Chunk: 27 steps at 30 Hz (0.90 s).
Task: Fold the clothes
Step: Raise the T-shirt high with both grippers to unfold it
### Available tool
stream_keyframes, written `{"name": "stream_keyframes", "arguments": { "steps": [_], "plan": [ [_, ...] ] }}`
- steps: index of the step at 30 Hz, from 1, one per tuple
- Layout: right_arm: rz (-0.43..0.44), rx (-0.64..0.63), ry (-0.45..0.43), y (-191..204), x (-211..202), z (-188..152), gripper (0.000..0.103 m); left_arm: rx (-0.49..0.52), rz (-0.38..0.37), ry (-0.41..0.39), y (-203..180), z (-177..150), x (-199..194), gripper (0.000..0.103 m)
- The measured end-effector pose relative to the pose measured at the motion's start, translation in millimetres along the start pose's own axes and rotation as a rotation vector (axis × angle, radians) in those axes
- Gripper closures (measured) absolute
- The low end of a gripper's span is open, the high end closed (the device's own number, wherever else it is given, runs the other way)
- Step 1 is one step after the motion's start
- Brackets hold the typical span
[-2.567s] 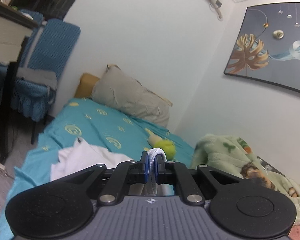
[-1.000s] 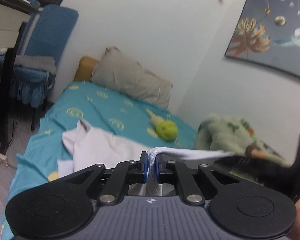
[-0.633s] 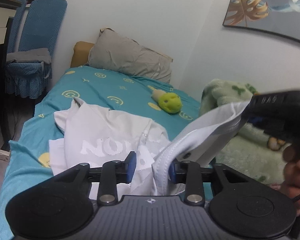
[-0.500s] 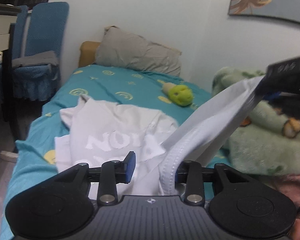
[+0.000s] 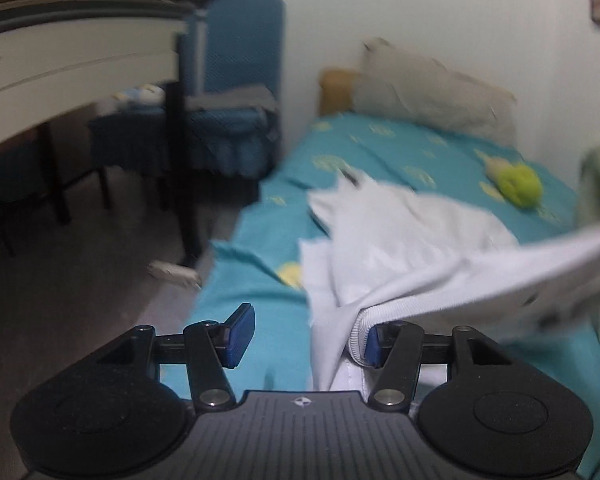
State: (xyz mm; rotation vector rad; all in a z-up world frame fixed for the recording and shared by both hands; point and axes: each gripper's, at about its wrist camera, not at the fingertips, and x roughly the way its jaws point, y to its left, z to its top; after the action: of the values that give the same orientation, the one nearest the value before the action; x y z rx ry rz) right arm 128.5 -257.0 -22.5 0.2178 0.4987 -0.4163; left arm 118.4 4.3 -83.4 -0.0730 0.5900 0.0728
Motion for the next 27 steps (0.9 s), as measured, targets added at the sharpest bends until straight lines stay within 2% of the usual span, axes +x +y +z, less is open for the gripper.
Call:
{"name": "stream_keyframes", "arguments": {
  "steps": [4,6,10,14,18,21,24,27],
  "plan": [
    [-0.049,-0.107,0.144,9.0,22.6,-19.2,0.018,-0.082,0.020,-0.126,15.9,14.3,-12.5,0.044],
    [-0.055,-0.078,0.142,5.4,24.1,-19.7,0.018,-0.087,-0.005,-0.176,15.4,18.7,-20.6,0.044],
    [-0.043,0.000,0.022,-1.8,4.0,6.2,0.018,-0.082,-0.027,-0.291,3.9,28.0,-38.8,0.044],
    [-0.016,0.032,-0.107,-2.3,-33.7,54.1,0.018,-0.133,-0.062,-0.393,-4.7,63.2,-63.3,0.044],
    [0.009,0.010,-0.228,9.3,-77.0,118.2,0.018,-0.157,-0.056,-0.505,-15.6,126.5,-98.8,0.044],
    [0.034,0.003,-0.327,17.9,-117.3,166.5,0.018,-0.171,-0.050,-0.582,-18.3,186.0,-132.2,0.045],
    [0.061,-0.009,-0.420,26.2,-164.1,210.2,0.018,-0.134,-0.014,-0.716,-21.1,238.6,-185.8,0.045],
    [0.092,-0.020,-0.513,31.2,-222.4,248.7,0.018,-0.110,-0.015,-0.826,-17.5,281.2,-248.5,0.045]
  ]
}}
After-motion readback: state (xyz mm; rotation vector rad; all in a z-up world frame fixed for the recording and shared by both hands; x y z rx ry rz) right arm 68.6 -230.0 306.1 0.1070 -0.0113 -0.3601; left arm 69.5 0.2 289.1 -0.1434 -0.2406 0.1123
